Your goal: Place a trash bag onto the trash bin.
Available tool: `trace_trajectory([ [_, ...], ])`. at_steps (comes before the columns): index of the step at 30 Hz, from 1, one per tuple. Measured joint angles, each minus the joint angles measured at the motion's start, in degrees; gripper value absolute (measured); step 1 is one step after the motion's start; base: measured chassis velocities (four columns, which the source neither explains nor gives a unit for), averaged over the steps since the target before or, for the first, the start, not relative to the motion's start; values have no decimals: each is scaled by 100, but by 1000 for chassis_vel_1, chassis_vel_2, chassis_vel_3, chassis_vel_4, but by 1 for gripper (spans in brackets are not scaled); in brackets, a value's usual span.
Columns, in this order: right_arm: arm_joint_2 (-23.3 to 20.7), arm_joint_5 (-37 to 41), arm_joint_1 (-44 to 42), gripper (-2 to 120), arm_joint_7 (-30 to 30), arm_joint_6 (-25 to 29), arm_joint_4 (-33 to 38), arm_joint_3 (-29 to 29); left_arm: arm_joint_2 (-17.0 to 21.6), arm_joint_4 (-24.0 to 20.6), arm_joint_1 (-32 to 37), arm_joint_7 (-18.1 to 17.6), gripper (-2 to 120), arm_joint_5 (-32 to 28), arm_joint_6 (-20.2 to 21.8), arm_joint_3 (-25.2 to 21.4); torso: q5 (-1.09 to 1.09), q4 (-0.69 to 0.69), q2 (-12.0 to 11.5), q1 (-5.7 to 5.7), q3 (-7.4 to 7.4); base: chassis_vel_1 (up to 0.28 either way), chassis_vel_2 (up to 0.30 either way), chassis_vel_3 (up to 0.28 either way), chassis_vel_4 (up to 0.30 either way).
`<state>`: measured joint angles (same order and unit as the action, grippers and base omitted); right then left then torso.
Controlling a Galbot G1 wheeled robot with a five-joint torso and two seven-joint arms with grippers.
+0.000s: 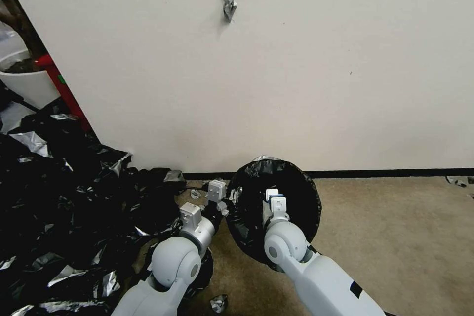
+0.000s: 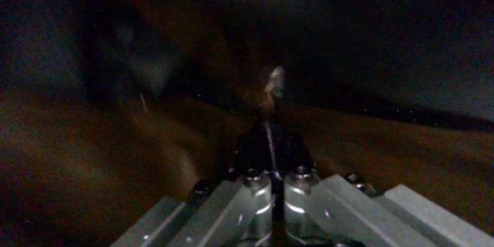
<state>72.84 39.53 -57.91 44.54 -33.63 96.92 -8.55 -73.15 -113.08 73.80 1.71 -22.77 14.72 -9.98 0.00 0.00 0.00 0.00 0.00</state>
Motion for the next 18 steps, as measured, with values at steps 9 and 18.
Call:
trace_trajectory([
  [9,94,-330,7,0,121,53,67,-43,-82,-39,33,15,2,4,-14,120,1,1,0,0,0,0,0,0,0],
  [18,97,-22,-98,0,-52,239,157,0,-104,22,91,51,2,-12,-47,137,0,0,0,0,0,0,0,0,0],
])
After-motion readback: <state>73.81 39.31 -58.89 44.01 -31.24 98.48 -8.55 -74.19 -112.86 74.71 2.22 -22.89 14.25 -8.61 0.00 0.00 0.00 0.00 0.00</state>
